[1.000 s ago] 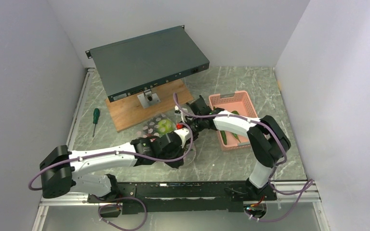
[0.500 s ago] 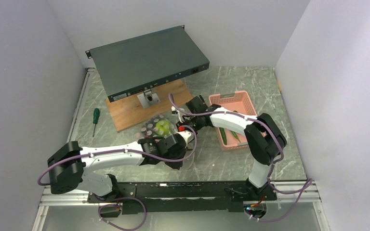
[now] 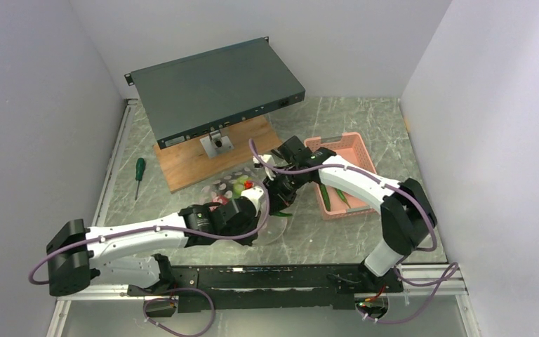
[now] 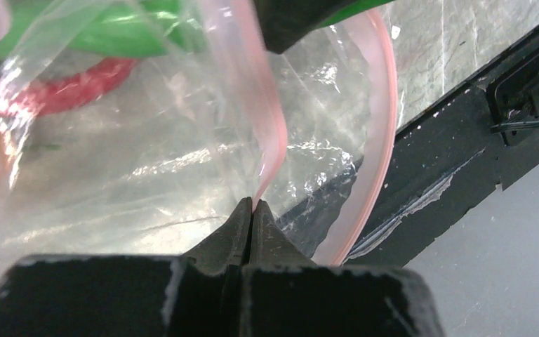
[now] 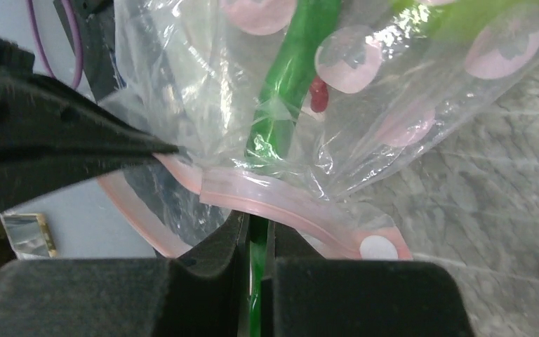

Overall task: Open the zip-top bag and remove the fake food
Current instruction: Pick up the fake vegetable from the zipper food storage bag.

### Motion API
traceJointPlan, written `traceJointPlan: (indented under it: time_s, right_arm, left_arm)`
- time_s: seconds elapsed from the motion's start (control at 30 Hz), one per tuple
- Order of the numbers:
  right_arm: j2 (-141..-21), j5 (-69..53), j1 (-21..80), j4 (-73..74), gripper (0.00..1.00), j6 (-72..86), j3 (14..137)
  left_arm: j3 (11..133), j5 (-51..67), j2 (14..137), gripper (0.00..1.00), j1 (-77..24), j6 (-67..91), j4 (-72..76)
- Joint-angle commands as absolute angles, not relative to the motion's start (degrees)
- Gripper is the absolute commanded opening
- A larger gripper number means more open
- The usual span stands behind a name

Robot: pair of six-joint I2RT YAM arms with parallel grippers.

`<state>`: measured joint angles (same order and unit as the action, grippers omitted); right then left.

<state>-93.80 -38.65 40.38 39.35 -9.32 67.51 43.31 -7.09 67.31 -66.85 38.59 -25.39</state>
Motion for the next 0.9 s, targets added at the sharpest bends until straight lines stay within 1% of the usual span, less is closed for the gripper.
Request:
traceJointPlan:
  time_s: [0.0, 0.13, 0.27, 0.37, 0.47, 0.6, 0.73, 0.87]
  right_arm:
    - [-88.97, -36.32, 40.22, 43.95, 0.00, -14.40, 68.92]
    - [-89.49, -37.83, 40.26, 48.48, 0.00, -18.62, 69.51]
    - [-92.76, -40.84, 40.26, 59.01, 0.00, -28.55, 72.56]
    - [-93.79, -42.74, 40.26, 63.02, 0.00, -34.10, 73.41]
    - [-93.21, -42.57, 40.27, 63.23, 0.00, -36.10, 72.96]
    - [-92.38, -38.63, 40.25, 63.31, 0.00, -37.98, 72.64]
    - [-91.24, -33.33, 40.28, 57.80, 0.00, -35.77, 69.92]
    - [-92.93, -26.81, 40.99, 51.43, 0.00, -34.48, 66.23]
  left_arm:
    - [42.60, -12.28, 63.00, 0.00, -67.06, 40.48, -27.31]
    - [42.03, -14.37, 59.34, 0.00, -67.08, 41.02, -28.59]
    - [41.24, -16.46, 55.58, 0.00, -67.06, 41.94, -29.85]
    - [40.22, -17.84, 53.46, 0.00, -67.07, 42.84, -29.84]
    - [39.20, -18.28, 52.83, 0.00, -67.06, 43.27, -29.81]
    - [37.84, -18.57, 53.62, 0.00, -67.08, 43.62, -30.48]
    - [35.65, -18.37, 54.50, 0.00, -67.06, 44.37, -29.66]
    - [34.77, -15.94, 55.50, 0.00, -67.06, 44.10, -24.42]
